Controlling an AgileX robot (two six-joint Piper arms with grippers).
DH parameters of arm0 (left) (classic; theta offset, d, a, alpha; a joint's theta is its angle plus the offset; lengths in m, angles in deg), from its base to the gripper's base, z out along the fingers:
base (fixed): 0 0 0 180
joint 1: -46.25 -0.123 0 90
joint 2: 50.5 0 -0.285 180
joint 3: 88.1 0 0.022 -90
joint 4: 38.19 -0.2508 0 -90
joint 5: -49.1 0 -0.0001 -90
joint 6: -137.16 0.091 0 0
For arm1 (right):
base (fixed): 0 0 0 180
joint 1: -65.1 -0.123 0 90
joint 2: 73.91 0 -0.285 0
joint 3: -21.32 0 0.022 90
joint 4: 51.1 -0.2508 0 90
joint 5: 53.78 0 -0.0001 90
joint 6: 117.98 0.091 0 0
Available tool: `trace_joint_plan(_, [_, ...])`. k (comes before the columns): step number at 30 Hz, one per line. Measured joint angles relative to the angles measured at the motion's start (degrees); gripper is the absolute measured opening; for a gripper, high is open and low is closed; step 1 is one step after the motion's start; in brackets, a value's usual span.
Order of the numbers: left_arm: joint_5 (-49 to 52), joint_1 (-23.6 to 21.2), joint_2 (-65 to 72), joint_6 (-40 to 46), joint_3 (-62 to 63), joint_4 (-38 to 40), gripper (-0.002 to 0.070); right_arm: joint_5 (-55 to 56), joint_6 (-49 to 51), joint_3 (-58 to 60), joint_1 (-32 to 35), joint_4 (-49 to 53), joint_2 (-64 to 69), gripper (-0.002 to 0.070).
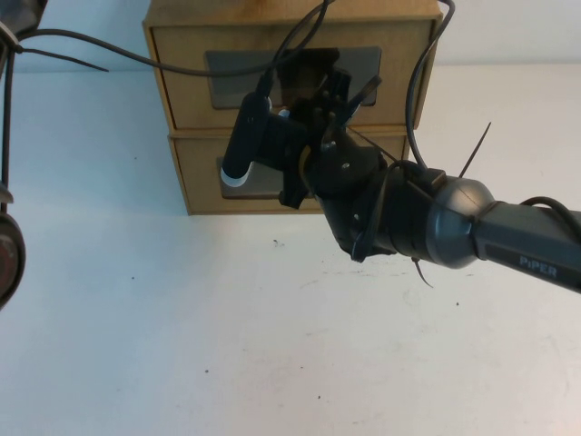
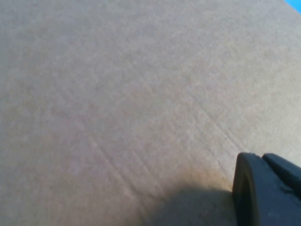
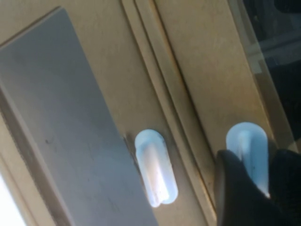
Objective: Open the shoe box
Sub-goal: 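Pull the top drawer of the cardboard box fully open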
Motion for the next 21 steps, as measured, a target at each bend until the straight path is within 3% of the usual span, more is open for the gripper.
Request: trace_joint_plan(21, [0.7,0.0,0.0,-0.4,0.1,0.0,-0.0004,1.3,0.0,-0.2,0.4,0.0,0.0,0.0162])
